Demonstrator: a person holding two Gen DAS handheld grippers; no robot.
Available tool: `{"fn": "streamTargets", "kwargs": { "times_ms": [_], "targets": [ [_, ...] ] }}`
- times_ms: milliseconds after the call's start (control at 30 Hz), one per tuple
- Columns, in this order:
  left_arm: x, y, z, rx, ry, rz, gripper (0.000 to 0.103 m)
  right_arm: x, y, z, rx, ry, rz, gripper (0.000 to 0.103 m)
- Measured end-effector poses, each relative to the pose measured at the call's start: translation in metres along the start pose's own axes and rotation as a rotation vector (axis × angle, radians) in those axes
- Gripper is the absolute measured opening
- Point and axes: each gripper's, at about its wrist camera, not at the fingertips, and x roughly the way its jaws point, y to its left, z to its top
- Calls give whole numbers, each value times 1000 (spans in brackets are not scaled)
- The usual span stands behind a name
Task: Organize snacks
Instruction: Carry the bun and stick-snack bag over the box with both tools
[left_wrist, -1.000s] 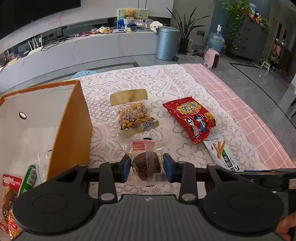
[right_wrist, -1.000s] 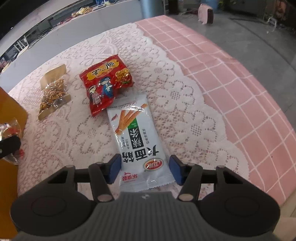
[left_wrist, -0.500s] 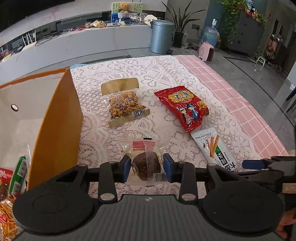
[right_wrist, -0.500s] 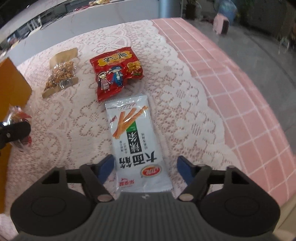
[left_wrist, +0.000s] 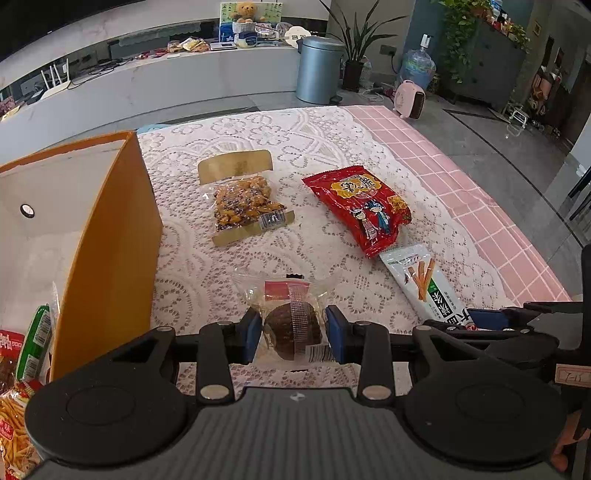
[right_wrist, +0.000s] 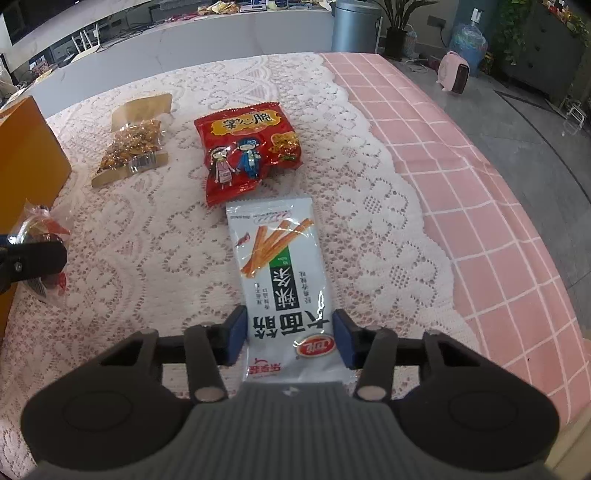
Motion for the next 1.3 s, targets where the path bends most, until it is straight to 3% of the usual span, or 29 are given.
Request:
{"fn": "streamTargets", "kwargs": {
  "times_ms": [200,400,667,1033,1300],
  "targets": [
    [-10,1,-2,-9,-14,-6,42,-18,1,1,10,-30,23,42],
    [-27,4,-5,-38,-38,-26,42,-44,-2,2,69,-48,104,42],
    [-64,16,-6,-75,-99,-48,42,-94,18,1,47,-126,172,41],
    [-122,60,-6,-147,-218,-24,41,-156,68,7,-27,-241,295,41],
    [-144,106,-8,-212,-259,45,41,-175,127,14,-111,-277,370,41]
  ]
}}
